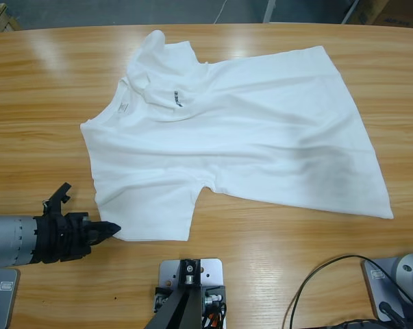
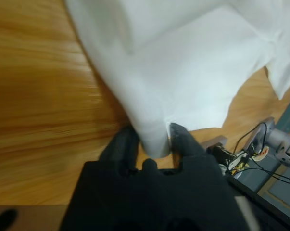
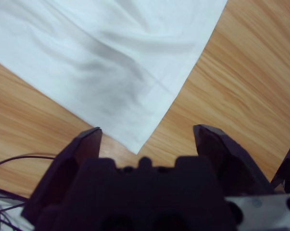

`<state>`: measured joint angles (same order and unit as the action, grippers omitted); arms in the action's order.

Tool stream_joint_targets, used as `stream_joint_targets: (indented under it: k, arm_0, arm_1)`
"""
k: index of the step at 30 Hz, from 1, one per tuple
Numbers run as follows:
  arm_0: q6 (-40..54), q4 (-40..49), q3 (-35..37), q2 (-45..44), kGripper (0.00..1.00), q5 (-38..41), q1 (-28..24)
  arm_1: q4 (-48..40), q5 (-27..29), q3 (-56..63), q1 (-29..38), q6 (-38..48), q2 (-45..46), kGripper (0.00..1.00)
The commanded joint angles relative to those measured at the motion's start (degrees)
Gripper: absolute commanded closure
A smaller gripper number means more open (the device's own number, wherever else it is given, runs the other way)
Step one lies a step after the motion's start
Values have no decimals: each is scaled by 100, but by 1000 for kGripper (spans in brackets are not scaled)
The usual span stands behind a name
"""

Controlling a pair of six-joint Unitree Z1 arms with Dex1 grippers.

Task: Fold clothes

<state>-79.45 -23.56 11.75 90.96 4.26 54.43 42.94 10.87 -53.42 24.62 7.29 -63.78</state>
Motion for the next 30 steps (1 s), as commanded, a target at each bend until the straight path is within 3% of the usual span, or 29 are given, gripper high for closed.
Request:
stream_joint_targets:
  k: [1,6,8,12,14,18,25,30]
  arm_0:
    - [-106,159,-401,422,1000,-217,42]
    - [-74,217,-394,-19,1000,-314,40]
    - [-92,415,-373,-268,1000,-312,42]
    - [-157,1146,-111,-653,1000,-360,42]
    - [-158,1414,38,-717,1000,-386,42]
    - [-158,1586,210,-678,1000,-381,40]
    - [-361,1987,446,-835,1000,-347,174]
    - [-1115,2282,595,-1072,1000,-367,664]
  arm_1:
    - [-49,-24,157,17,0,-59,225]
    - [-40,-15,144,-55,106,-64,225]
    - [65,-335,55,-442,522,-55,225]
    - [281,-1321,194,-1574,2067,-329,316]
    - [255,-1483,589,-2031,3147,-502,284]
    - [-97,-1615,1333,-2158,4753,-808,257]
    - [-722,-1509,1568,-2180,4671,-1597,270]
    - [-497,-1648,1464,-2145,4324,-1711,261]
